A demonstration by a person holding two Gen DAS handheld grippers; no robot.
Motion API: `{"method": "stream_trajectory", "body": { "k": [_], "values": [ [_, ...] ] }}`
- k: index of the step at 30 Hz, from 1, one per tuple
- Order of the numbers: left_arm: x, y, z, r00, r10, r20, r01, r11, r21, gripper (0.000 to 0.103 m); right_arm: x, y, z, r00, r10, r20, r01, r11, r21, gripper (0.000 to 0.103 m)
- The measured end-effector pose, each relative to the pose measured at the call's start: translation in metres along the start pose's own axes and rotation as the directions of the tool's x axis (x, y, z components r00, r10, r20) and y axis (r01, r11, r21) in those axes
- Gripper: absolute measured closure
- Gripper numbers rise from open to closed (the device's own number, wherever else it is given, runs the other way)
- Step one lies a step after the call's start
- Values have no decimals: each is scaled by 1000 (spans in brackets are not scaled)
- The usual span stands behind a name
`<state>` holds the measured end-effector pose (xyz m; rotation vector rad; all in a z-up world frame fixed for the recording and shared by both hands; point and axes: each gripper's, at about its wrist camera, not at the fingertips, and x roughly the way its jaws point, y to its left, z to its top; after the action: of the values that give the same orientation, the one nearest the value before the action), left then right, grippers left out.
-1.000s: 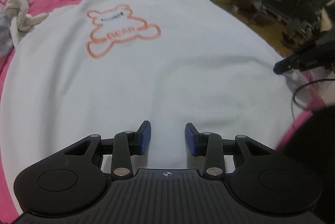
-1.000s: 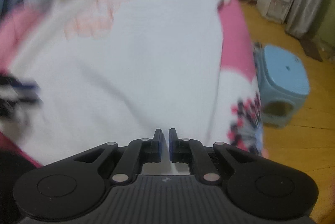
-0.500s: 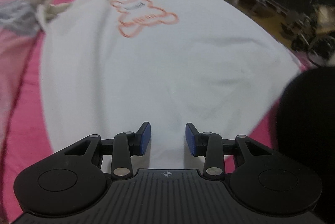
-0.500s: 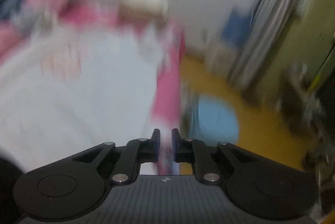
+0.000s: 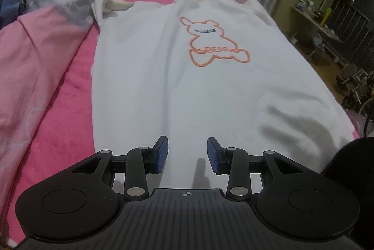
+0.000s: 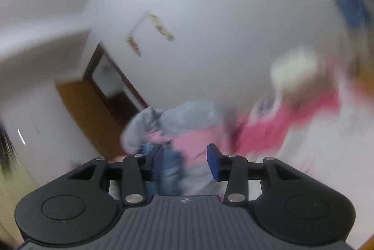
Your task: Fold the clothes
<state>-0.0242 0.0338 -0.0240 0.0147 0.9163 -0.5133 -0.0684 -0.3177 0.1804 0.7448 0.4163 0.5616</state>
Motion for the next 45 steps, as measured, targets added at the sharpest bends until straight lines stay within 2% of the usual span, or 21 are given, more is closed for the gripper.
{"method": "stream_trajectory", "body": {
  "k": [3,5,8,12,13,16,17,21,22,25,26,29,31,32,33,35,37,38,39,42,45],
  "values": [
    [11,5,1,1000,10,-7,-10,1000,-7,67,32,-31,-10,982,-109,-151,116,992,40,59],
    [18,7,2,1000,21,-7,-21,1000,-2,67,54,-51,-18,936,-250,-247,245,968,-49,59],
    [27,8,2,999,42,-10,-42,999,5,67,97,-88,-41,792,-511,-333,440,857,-268,59],
    [34,10,1,998,57,-3,-57,998,14,66,136,-137,-80,574,-755,-318,563,646,-516,59],
    [35,10,1,998,58,-1,-58,998,16,66,135,-147,-93,524,-783,-335,565,614,-551,60],
    [35,12,-1,999,54,6,-54,998,11,65,128,-139,-118,465,-810,-357,495,572,-654,59],
    [35,13,-1,999,52,8,-52,999,6,65,128,-131,-124,430,-814,-389,445,567,-694,59],
    [32,15,-2,999,46,7,-46,999,-25,64,119,-109,-142,294,-774,-561,282,631,-722,59],
    [32,16,-3,999,44,5,-44,999,-32,63,118,-104,-143,273,-762,-587,252,645,-721,59],
    [28,17,-7,999,35,4,-35,998,-44,62,119,-88,-134,278,-749,-602,201,658,-726,60],
    [26,18,-8,1000,31,4,-31,998,-48,62,122,-82,-129,300,-750,-590,194,653,-732,60],
    [23,19,-11,1000,21,2,-21,998,-53,62,151,-73,-108,456,-743,-490,213,626,-751,60],
    [20,22,-9,1000,17,-2,-17,997,-73,62,172,-70,-105,553,-683,-477,194,662,-724,60],
    [19,24,-8,1000,15,-4,-15,996,-86,62,181,-70,-107,592,-649,-478,174,682,-710,60],
    [18,25,-7,1000,16,-3,-16,995,-98,62,189,-73,-114,609,-630,-482,152,689,-709,60],
    [14,28,-3,1000,29,7,-28,993,-117,62,201,-85,-135,604,-626,-494,119,684,-720,60],
    [10,31,1,998,51,26,-47,991,-125,62,194,-98,-147,568,-646,-511,123,680,-722,61],
    [9,33,4,998,56,34,-51,990,-128,62,186,-103,-151,565,-645,-514,130,685,-716,60],
    [9,34,7,997,65,40,-59,990,-126,62,174,-104,-150,570,-636,-520,139,698,-702,60],
    [18,37,19,993,111,42,-106,989,-102,62,145,-106,-145,522,-644,-559,180,724,-666,60],
    [30,37,29,980,192,43,-189,979,-71,62,129,-100,-138,497,-656,-567,194,722,-665,62]
  ]
}}
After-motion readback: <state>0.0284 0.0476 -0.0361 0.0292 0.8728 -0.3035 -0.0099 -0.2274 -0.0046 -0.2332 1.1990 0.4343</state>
